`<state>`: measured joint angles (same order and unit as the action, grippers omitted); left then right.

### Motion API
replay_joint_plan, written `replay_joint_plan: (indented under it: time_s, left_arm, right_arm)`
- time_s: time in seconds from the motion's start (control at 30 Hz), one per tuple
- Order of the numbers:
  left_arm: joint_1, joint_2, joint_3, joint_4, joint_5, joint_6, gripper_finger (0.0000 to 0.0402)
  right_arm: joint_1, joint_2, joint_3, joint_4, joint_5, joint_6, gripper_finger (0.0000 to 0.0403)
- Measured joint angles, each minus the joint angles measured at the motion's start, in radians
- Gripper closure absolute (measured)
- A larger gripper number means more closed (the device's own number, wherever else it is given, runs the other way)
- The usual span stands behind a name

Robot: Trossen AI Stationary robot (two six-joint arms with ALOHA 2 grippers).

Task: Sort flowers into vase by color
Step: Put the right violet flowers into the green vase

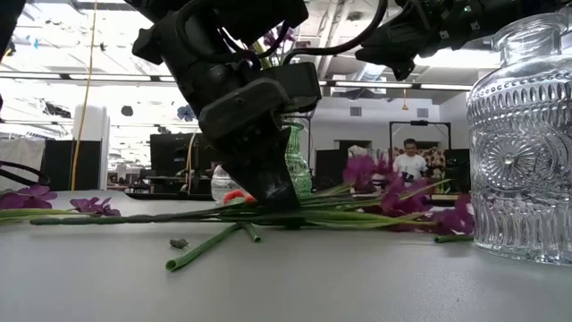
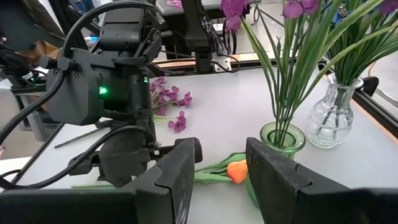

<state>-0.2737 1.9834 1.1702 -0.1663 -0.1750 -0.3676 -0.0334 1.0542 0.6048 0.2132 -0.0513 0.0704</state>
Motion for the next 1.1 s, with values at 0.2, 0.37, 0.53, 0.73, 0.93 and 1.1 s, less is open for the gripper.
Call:
replay_joint_plan:
  time_s: [0.2, 0.37, 0.53, 0.73, 0.93, 1.1]
  left_arm:
    - [0.0, 0.0, 0.0, 0.0, 0.0, -0.039, 0.0328]
    - [0.0, 0.0, 0.0, 0.008, 0.006, -0.053, 0.0378]
    - [0.0, -0.001, 0.0, 0.04, 0.006, -0.082, 0.0393]
    - [0.0, -0.042, 0.0, 0.056, -0.04, -0.082, 0.0397]
    - [0.0, -0.14, 0.0, 0.053, -0.184, -0.048, 0.0399]
    - [-0.016, -0.206, 0.0, 0.05, -0.282, -0.032, 0.0399]
  right_arm:
    - [0.0, 0.0, 0.0, 0.0, 0.0, 0.0, 0.023]
    - [0.0, 0.0, 0.0, 0.001, 0.0, 0.0, 0.023]
    - [0.0, -0.004, 0.0, 0.004, 0.0, 0.0, 0.023]
    - [0.0, -0.039, 0.0, 0.0, 0.0, 0.0, 0.023]
    - [-0.002, -0.113, 0.0, -0.022, 0.0, -0.04, 0.023]
    - [-0.002, -0.19, 0.0, -0.069, 0.027, -0.103, 0.023]
